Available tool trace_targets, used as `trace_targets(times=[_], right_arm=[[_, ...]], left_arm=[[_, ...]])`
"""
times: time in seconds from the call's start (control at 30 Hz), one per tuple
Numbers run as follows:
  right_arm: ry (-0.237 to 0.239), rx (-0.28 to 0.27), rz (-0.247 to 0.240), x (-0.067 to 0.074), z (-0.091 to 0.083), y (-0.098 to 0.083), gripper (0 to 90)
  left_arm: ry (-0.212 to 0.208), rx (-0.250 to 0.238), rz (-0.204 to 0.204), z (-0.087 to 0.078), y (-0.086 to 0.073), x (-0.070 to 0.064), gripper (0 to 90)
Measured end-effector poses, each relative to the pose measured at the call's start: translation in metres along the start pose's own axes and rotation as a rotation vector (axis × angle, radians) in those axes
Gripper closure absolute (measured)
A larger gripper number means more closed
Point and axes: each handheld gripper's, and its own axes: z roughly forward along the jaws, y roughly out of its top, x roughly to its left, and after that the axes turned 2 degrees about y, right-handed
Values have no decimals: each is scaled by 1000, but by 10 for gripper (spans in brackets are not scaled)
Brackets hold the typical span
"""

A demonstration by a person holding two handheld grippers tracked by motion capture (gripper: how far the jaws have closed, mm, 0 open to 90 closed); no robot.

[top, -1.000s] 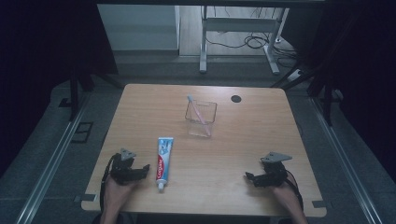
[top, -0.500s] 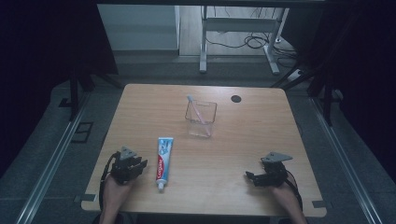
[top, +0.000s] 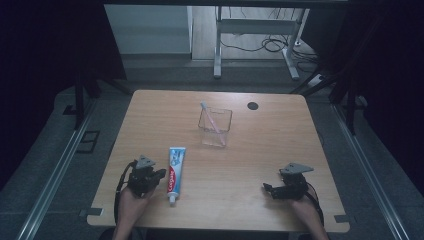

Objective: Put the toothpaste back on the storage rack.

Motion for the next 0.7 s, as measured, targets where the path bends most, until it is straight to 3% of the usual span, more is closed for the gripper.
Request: trace_targets(times=[0.37, 0.7], right_arm=[[1, 0, 0, 0, 0, 0, 114], [1, 0, 0, 0, 0, 0, 114]], left_arm=[[-52, 34, 84, 7, 12, -30, 894], [-47, 93, 119, 18, 9, -45, 882]])
